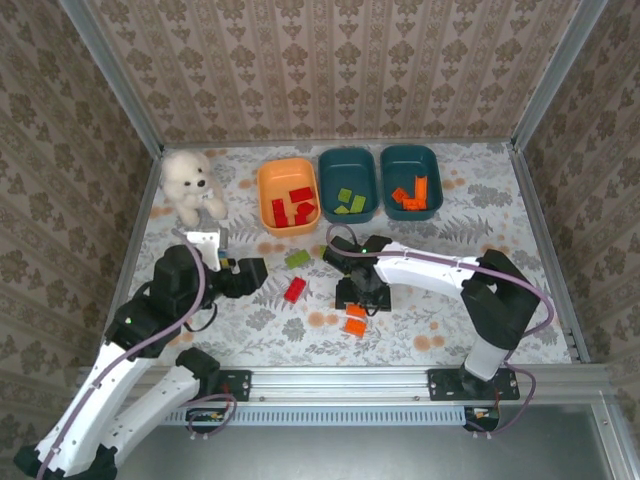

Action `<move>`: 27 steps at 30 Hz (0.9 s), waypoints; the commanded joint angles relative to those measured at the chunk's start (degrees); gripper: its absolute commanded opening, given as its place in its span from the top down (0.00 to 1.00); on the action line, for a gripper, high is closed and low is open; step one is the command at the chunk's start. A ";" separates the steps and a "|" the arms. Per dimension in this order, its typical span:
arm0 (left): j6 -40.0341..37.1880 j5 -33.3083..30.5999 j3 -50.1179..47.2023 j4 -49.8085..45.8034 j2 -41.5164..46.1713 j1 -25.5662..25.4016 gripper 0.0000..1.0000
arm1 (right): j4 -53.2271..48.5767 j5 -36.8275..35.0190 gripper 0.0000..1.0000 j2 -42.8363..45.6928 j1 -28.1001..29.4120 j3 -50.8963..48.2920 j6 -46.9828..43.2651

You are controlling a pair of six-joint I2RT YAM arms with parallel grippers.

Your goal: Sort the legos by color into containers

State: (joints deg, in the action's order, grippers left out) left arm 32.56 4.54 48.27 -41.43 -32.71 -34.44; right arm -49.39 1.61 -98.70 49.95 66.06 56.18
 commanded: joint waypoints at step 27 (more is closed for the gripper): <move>0.74 4.27 0.73 0.61 -2.72 -0.28 0.15 | -0.38 -8.49 0.59 0.51 0.26 3.76 6.47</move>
State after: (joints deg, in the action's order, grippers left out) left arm 32.58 7.75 48.27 -43.35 -34.61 -34.48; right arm -45.04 -2.09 -102.32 50.15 66.81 64.40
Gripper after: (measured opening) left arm 0.846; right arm 0.456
